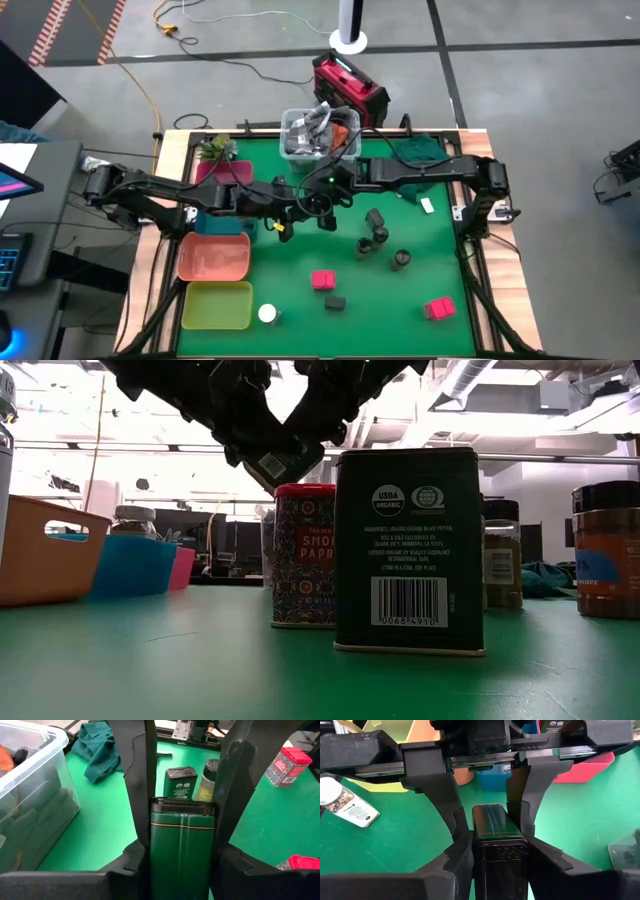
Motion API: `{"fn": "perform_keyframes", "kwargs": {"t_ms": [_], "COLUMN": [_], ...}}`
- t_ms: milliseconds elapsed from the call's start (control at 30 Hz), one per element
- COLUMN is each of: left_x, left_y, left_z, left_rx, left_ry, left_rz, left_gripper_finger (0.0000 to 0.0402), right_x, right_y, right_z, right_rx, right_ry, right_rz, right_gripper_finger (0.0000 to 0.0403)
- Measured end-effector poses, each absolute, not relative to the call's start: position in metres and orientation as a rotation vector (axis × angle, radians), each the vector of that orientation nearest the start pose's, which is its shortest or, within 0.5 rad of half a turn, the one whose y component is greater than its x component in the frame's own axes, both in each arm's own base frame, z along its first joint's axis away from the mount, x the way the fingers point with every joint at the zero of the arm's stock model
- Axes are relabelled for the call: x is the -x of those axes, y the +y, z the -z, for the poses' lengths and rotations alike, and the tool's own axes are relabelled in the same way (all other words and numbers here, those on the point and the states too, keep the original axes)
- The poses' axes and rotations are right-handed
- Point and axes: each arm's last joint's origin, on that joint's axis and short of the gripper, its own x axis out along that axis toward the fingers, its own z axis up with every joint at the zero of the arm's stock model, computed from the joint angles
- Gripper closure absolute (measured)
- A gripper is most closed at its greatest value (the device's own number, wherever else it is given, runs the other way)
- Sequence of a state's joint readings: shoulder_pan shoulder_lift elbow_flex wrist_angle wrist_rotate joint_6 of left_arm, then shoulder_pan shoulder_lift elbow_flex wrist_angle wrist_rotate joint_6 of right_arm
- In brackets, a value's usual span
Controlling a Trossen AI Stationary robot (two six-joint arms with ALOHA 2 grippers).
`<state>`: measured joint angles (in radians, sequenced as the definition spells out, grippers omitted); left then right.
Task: Sort spices by type
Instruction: Put the top left green seasoning can into the red bin
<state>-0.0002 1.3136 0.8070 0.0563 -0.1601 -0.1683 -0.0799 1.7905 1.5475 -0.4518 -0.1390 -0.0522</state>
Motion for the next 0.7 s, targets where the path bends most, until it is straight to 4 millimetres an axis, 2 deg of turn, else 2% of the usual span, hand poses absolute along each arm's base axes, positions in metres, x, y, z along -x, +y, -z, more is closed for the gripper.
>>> {"fn": "perform_keyframes", "kwargs": {"t_ms": [267, 533, 700], "left_x": [-0.283, -0.283, -0.282], "left_y": [0.005, 0.005, 0.005], "left_z": [-0.250, -0.250, -0.246], "left_rx": [0.148, 0.144, 0.136], "left_ry": [0.432, 0.434, 0.462], "left_rz": [-0.202, -0.201, -0.208], "left_gripper_finger": [0.0263, 0.0263, 0.0263], "right_x": [-0.403, -0.402, -0.400], "right_y": [-0.029, -0.035, -0.035], "right_z": [-0.299, -0.300, -0.317], "right_rx": [-0.029, -0.057, -0.060], "right_ry": [0.687, 0.692, 0.671], "right_rz": [-0.072, -0.070, -0.126], "right_gripper_finger": [0.0151, 0.0143, 0.0143]}}
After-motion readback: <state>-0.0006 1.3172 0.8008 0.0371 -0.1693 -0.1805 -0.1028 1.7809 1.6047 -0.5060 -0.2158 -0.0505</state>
